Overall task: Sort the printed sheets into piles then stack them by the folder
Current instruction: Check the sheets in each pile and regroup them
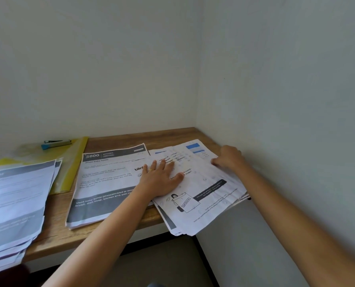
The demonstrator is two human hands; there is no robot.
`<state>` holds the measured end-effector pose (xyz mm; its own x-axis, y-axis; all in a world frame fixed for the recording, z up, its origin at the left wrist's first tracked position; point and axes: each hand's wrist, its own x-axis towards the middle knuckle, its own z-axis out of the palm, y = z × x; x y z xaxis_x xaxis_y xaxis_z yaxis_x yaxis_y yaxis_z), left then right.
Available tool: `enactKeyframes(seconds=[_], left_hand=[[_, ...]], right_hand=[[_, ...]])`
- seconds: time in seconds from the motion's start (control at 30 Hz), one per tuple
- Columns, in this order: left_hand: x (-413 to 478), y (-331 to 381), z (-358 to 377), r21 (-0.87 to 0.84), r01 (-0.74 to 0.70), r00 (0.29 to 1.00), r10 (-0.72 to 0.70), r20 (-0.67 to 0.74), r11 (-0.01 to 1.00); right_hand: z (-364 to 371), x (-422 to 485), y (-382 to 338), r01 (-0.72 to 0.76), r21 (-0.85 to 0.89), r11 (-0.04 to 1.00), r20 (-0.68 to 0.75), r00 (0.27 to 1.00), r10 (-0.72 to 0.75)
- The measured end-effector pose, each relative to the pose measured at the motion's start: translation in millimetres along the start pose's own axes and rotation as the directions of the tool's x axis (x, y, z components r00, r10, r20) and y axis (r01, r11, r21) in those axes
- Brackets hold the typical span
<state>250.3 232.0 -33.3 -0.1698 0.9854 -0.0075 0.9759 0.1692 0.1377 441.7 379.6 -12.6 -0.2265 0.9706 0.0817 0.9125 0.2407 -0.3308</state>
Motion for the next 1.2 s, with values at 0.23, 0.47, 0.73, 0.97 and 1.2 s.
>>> enactKeyframes(seconds=[0.23, 0.47, 0.73, 0.97, 1.2], left_hand=[[1.1, -1.3, 1.7, -0.008, -0.003, 1.000, 0.003, -0.002, 1.000], [0.6, -1.3, 1.1, -0.015, 0.004, 1.000, -0.005, -0.012, 1.000], [-0.7, -2.0, 2.1, -0.023, -0.005, 1.000, 0.004, -0.022, 1.000], [-2.9, -0.9, 1.0, -0.025, 0.000, 1.000, 0.000, -0.017, 1.000], [0.4, -3.3, -5.4, -0.222, 0.002, 0.997, -0.018, -0.070, 0.975]], right_hand=[[-1.4, -3.5, 4.2, 0.009, 0.403, 0.915, -0.170, 0.983, 0.065], [-10.8, -18.5, 3.7, 0.082, 0.393, 0.916, -0.347, 0.935, 0.065], [-48.3, -16.7, -3.1, 0.196, 0.359, 0.912, -0.571, 0.819, 0.049], [-109.5, -19.2, -14.6, 0.403, 0.195, 0.894, -0.746, 0.653, -0.132], [-168.5, -25.0, -33.6, 0.517, 0.165, 0.840, -0.861, 0.492, -0.134]])
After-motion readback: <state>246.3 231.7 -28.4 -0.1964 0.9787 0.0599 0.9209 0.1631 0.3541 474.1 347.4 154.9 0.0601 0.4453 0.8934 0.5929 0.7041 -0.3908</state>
